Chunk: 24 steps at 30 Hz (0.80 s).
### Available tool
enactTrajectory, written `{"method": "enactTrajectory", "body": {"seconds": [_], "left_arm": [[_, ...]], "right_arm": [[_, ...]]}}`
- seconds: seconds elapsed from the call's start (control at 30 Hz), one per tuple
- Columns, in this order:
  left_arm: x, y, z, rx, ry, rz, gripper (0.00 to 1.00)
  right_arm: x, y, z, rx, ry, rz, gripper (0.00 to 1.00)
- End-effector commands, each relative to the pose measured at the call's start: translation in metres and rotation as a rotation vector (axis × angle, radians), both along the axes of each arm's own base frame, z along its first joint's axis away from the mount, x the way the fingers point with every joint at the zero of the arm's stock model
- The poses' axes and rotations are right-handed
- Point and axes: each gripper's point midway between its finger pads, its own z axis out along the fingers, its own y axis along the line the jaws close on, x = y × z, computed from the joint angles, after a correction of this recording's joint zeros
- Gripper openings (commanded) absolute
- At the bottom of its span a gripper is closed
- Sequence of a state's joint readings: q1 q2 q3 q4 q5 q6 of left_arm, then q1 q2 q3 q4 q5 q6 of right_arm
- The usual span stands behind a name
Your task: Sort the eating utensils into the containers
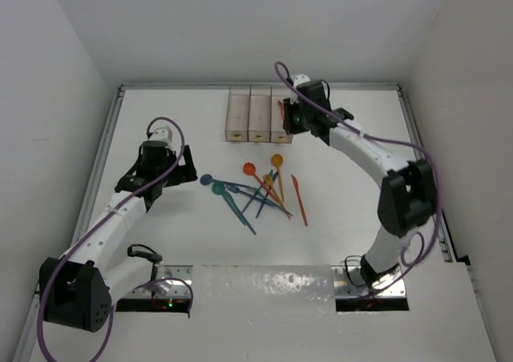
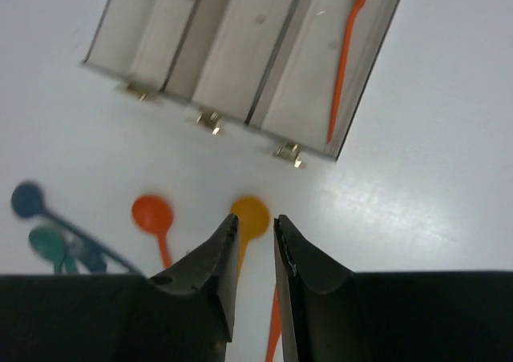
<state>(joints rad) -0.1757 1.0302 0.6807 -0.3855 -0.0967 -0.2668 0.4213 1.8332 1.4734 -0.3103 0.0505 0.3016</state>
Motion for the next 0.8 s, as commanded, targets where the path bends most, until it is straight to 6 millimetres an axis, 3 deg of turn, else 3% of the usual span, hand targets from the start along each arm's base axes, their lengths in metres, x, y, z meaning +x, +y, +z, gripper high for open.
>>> {"method": "enactTrajectory", "body": {"seconds": [0.0, 0.03, 0.1, 0.13, 0.33, 0.5, 0.77], "left_arm": [[0.012, -0.003, 0.021, -0.005, -0.071, -0.001, 1.0], [0.012, -0.003, 0.022, -0.005, -0.072, -0.003, 1.0], [0.012, -0.004, 0.021, -0.011, -0.069, -0.005, 1.0], [0.012, -0.004, 0.021, -0.011, -0.07, -0.005, 1.0], [0.012, -0.007, 0.021, -0.022, -0.067, -0.014, 1.0], [0.012, -0.008, 0.021, -0.026, -0.068, -0.017, 1.0], [0.011, -0.008, 0.019, -0.027, -0.063, -0.019, 1.0]], "right_arm": [[-0.044, 0.012, 0.002, -0.026, -0.008, 0.134, 0.24], [-0.065, 0.013, -0.018, -0.053, 0.038, 0.165, 0.24], [-0.086, 0.014, -0.022, -0.068, 0.048, 0.198, 0.25], [-0.103, 0.015, -0.038, -0.091, 0.084, 0.226, 0.25], [-0.149, 0.019, -0.081, -0.141, 0.181, 0.294, 0.23], [-0.16, 0.027, -0.107, -0.139, 0.233, 0.316, 0.22], [-0.163, 0.045, -0.128, -0.172, 0.258, 0.355, 0.21]]}}
